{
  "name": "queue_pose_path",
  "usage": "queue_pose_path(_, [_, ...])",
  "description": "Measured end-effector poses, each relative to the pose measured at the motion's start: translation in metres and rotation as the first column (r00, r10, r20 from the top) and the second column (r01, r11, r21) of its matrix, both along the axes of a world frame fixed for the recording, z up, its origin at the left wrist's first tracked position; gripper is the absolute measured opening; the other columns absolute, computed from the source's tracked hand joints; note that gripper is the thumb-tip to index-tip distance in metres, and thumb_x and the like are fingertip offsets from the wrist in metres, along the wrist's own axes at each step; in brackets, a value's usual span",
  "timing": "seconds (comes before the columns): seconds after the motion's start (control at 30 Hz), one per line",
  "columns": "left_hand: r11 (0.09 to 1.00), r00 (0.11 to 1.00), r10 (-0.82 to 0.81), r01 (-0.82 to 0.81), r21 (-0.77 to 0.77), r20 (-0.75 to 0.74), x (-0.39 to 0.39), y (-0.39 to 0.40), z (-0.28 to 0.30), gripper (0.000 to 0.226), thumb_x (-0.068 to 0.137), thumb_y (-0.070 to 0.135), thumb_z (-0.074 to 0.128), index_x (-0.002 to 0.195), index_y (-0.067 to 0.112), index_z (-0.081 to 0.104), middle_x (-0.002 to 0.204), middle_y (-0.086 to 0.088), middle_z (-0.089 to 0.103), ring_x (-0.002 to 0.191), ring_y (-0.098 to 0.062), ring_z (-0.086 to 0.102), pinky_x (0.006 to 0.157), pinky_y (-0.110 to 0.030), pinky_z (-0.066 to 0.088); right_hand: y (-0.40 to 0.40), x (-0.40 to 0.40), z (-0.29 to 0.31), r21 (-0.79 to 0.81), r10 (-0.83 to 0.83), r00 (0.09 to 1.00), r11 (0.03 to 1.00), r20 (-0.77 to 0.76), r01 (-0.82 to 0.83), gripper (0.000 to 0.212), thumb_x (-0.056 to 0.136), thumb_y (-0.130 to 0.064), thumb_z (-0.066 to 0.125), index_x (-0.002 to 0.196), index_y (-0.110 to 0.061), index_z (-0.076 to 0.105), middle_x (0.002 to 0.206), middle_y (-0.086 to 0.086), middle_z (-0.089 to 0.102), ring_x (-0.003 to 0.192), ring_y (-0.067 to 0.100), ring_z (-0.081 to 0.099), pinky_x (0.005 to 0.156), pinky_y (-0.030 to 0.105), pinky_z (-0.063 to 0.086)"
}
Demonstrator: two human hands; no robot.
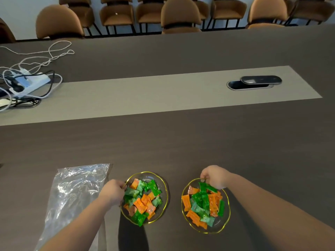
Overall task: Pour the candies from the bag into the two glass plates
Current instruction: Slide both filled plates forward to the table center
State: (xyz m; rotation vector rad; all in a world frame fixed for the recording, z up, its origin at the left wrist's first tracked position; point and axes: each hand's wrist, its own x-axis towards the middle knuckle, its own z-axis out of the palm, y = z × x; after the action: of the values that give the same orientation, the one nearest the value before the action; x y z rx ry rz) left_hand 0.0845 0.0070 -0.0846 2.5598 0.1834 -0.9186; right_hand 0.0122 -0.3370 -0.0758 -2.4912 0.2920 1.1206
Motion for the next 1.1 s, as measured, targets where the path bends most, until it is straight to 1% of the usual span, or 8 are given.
queue_pose_path(0.17, [0.989,0.990,0.136,-0.134,-0.061,0.037,0.016,0.004,0.014,0.023,0.090,0.018,0.051,0.077,0.007,0.067,0.052,-0.007,0.058,0.044,-0.023,0.058,0.059,-0.029,0.052,-0.002,0.014,0.014,0.097,-0.161,0.985,0.983,0.062,0.154,0.039,0.088,0.007,0.040,0.110,-0.012,0.065,0.115,0.013,0.062,0.102,0.034,0.065,0.078,0.042,0.060])
queue_pose_path(0.33, [0.979,0.982,0.178,-0.170,-0.110,0.063,0.035,0.002,0.031,0.021,0.085,0.011,0.053,0.078,0.003,0.070,0.070,-0.019,0.068,0.074,-0.036,0.071,0.072,-0.043,0.060,-0.002,0.041,0.034,0.170,-0.279,0.953,0.951,0.119,0.257,0.031,0.090,0.004,0.039,0.099,-0.012,0.064,0.103,0.012,0.059,0.086,0.035,0.065,0.066,0.041,0.057])
queue_pose_path(0.4, [0.971,0.977,0.204,-0.194,-0.140,0.059,0.043,0.000,0.036,0.022,0.082,0.005,0.050,0.073,0.002,0.070,0.069,-0.019,0.068,0.075,-0.037,0.071,0.072,-0.048,0.060,-0.003,0.053,0.041,0.174,-0.304,0.943,0.944,0.133,0.280,0.031,0.090,0.002,0.040,0.103,-0.011,0.065,0.100,0.011,0.061,0.090,0.038,0.066,0.067,0.042,0.058])
queue_pose_path(0.5, [0.964,0.972,0.225,-0.211,-0.161,0.072,0.053,-0.005,0.043,0.024,0.081,0.002,0.049,0.067,0.005,0.068,0.062,-0.014,0.063,0.063,-0.035,0.067,0.067,-0.044,0.059,-0.005,0.069,0.045,0.208,-0.366,0.920,0.919,0.141,0.334,0.031,0.090,0.003,0.038,0.090,-0.016,0.062,0.080,0.003,0.054,0.070,0.026,0.056,0.053,0.033,0.052])
queue_pose_path(0.6, [0.948,0.962,0.265,-0.247,-0.199,0.066,0.067,-0.008,0.045,0.023,0.084,0.008,0.052,0.070,0.006,0.069,0.062,-0.014,0.062,0.056,-0.029,0.061,0.061,-0.035,0.055,-0.009,0.085,0.047,0.233,-0.432,0.891,0.889,0.141,0.395,0.032,0.090,0.005,0.038,0.085,-0.017,0.061,0.082,0.004,0.054,0.074,0.026,0.054,0.060,0.035,0.055])
queue_pose_path(0.73, [0.922,0.943,0.328,-0.308,-0.235,0.050,0.094,-0.008,0.044,0.021,0.082,0.005,0.050,0.075,0.003,0.069,0.067,-0.017,0.064,0.063,-0.031,0.063,0.075,-0.050,0.059,-0.013,0.108,0.044,0.255,-0.499,0.857,0.852,0.129,0.458,0.034,0.090,0.007,0.036,0.086,-0.014,0.063,0.091,0.011,0.058,0.075,0.026,0.056,0.068,0.041,0.060])
queue_pose_path(0.9, [0.871,0.905,0.423,-0.393,-0.297,0.043,0.144,-0.014,0.041,0.024,0.084,0.001,0.051,0.068,0.013,0.063,0.077,-0.015,0.063,0.075,-0.037,0.068,0.077,-0.049,0.059,-0.018,0.144,0.032,0.334,-0.655,0.741,0.739,0.149,0.585,0.025,0.092,0.003,0.041,0.093,-0.010,0.062,0.086,0.010,0.056,0.069,0.021,0.056,0.060,0.038,0.060])
queue_pose_path(1.1, [0.752,0.837,0.547,-0.486,-0.445,0.012,0.215,-0.032,0.030,0.021,0.088,0.002,0.049,0.071,0.009,0.059,0.078,-0.013,0.060,0.059,-0.024,0.061,0.039,-0.025,0.054,-0.025,0.209,0.007,0.395,-0.802,0.570,0.589,0.179,0.705,0.027,0.090,0.005,0.038,0.085,-0.009,0.060,0.082,0.012,0.057,0.063,0.022,0.057,0.056,0.040,0.060])
